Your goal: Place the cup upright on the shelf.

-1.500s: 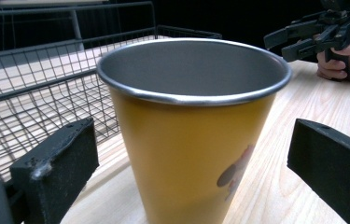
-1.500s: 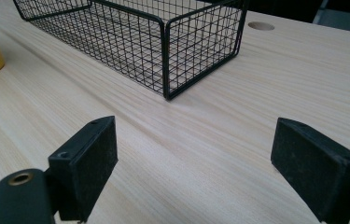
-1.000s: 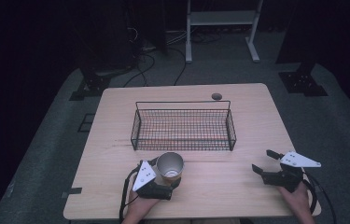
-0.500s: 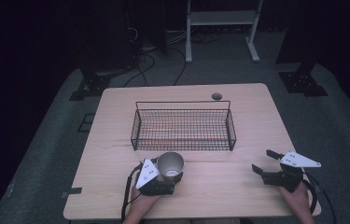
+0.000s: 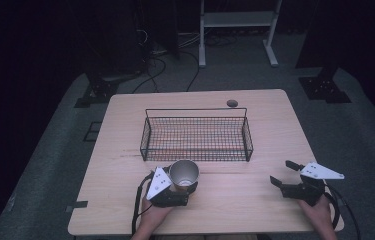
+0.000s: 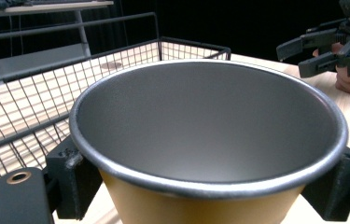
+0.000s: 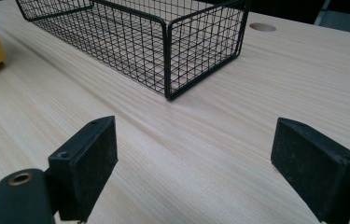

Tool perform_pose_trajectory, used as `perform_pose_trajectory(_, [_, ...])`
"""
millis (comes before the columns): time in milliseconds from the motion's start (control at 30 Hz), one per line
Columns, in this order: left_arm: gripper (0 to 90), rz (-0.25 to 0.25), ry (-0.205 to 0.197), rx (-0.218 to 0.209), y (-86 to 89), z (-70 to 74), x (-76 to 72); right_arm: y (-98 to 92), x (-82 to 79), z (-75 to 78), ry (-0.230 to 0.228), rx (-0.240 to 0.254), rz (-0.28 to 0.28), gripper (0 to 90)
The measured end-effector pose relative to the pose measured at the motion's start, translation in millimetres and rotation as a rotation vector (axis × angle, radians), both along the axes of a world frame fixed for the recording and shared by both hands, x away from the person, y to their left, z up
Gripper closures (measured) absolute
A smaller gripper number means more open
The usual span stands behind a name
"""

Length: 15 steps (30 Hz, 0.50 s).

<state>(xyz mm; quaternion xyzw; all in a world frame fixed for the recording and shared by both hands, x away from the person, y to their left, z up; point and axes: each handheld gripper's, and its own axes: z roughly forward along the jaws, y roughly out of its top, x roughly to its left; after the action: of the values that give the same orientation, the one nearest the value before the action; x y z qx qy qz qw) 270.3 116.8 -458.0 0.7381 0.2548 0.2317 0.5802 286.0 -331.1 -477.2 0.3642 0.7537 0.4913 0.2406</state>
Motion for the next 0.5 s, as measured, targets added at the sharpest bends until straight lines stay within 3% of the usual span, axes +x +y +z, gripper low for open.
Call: perform_pose_trajectory(500, [13.2, 0.014, -0.037, -0.035, -3.3, 20.8, 11.9, -0.1, -0.2, 0.1, -0.002, 0.001, -0.003, 13.5])
